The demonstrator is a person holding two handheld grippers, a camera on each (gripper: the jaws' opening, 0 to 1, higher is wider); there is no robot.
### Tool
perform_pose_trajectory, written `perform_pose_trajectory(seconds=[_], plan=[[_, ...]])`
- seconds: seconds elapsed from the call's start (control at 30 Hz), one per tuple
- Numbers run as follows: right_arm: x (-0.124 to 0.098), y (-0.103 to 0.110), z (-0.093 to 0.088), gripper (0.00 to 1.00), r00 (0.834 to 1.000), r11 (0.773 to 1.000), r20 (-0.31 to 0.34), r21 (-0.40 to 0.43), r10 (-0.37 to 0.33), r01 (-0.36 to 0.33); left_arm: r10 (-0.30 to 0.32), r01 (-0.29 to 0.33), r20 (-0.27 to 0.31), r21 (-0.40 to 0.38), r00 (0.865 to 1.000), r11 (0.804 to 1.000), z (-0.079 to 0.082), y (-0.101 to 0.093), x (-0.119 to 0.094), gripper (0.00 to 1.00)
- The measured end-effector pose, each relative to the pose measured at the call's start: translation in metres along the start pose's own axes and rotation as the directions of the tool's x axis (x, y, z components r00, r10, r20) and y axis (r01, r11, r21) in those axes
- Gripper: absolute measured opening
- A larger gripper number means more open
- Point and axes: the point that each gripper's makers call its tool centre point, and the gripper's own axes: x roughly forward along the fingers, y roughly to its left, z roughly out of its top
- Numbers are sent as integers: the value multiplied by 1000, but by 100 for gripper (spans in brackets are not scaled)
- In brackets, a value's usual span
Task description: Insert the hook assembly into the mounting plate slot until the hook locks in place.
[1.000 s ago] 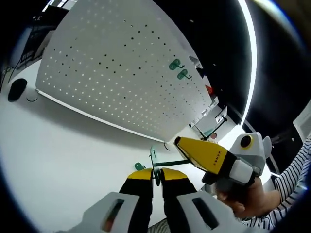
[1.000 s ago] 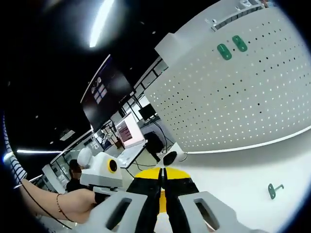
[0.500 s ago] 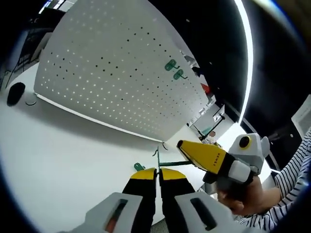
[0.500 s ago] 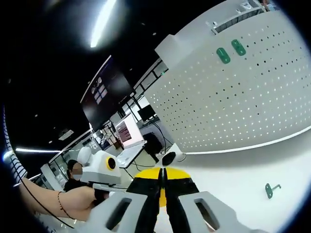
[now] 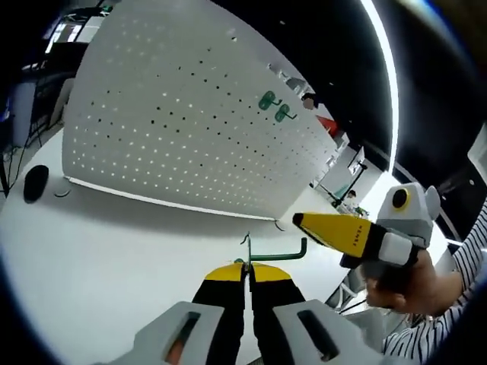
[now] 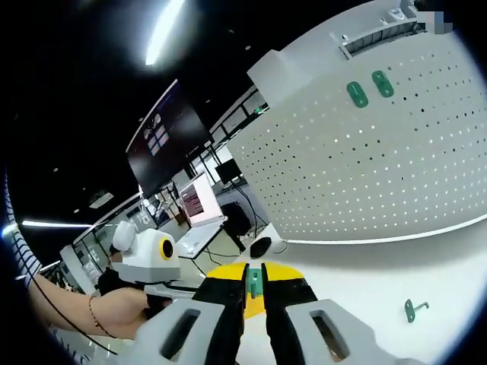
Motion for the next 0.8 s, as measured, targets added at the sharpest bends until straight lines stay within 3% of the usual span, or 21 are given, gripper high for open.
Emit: perform_pose_trajectory(seconds=[0.2, 0.43, 0.67, 0.8], plan=[[1, 4, -10, 9, 998, 999, -53, 31, 29, -28, 21, -23, 20, 79, 1000, 997, 6, 4, -1, 1], [3, 4, -26, 10, 996, 999, -84, 34, 21, -18, -26, 19, 36, 205, 999, 979, 7, -12, 2, 1], [0, 0, -24, 10, 997, 998, -72, 55, 13, -9, -52, 40, 42, 254, 998, 966, 4, -20, 4, 1], [-1, 0, -25, 8, 997, 998, -71, 62, 11, -6, -84, 62, 75, 259, 994, 964, 10, -29, 4, 1]])
